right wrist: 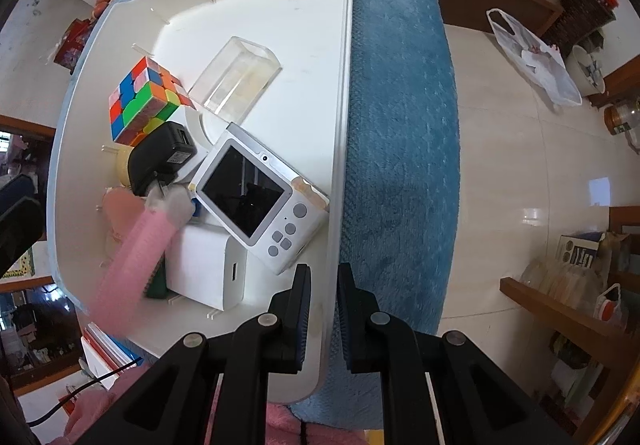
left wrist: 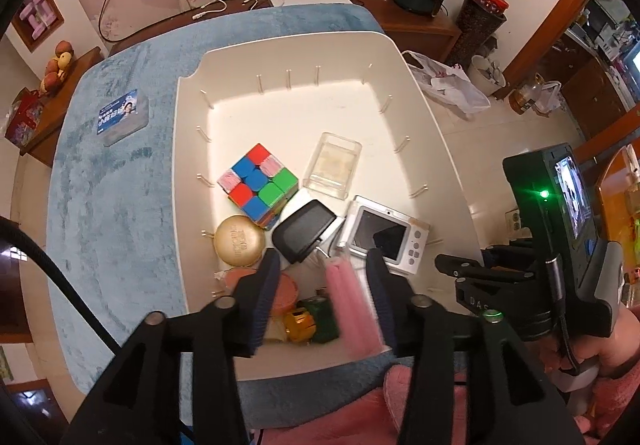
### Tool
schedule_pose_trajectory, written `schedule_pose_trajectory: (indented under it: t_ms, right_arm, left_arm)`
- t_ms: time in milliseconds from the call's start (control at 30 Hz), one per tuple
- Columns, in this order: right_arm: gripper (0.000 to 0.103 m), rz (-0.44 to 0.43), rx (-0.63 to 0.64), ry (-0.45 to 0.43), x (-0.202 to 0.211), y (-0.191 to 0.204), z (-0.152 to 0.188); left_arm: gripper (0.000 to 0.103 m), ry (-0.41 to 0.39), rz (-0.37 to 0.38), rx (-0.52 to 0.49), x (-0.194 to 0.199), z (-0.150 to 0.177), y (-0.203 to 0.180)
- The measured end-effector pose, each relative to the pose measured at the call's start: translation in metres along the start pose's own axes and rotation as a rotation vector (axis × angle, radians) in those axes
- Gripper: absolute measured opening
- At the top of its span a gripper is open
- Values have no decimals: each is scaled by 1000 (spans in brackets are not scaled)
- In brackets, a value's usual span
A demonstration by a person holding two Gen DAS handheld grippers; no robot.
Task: Organize rigid objects
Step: 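Carry the pink roller into the tray and release it, then move the left tool back to the blue dental-floss box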
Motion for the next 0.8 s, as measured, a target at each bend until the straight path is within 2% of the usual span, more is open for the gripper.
schedule_pose_trajectory:
  t_ms: [167, 433, 800]
  right_arm:
    - [13, 17, -24, 1, -1, 0, 0]
    - [13, 31, -72, 2, -3, -3, -2]
    - [13, 72, -131, -7, -3, -3, -4]
  left_arm:
    - [69, 2, -23, -4, 3, -1, 15]
    - [74, -13, -69, 21, 8, -6, 65]
    - [77, 13, -143, 98, -3, -5, 161]
Point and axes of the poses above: each gripper's, at about its wrist camera, not at the fingertips, and x roughly against the way its jaws point, y to its left, z to its underside, the point moved 5 cm from there along -x, roughly the way its jaws point, and after that the axes turned 8 degrees about -y, right-handed, at the moved point
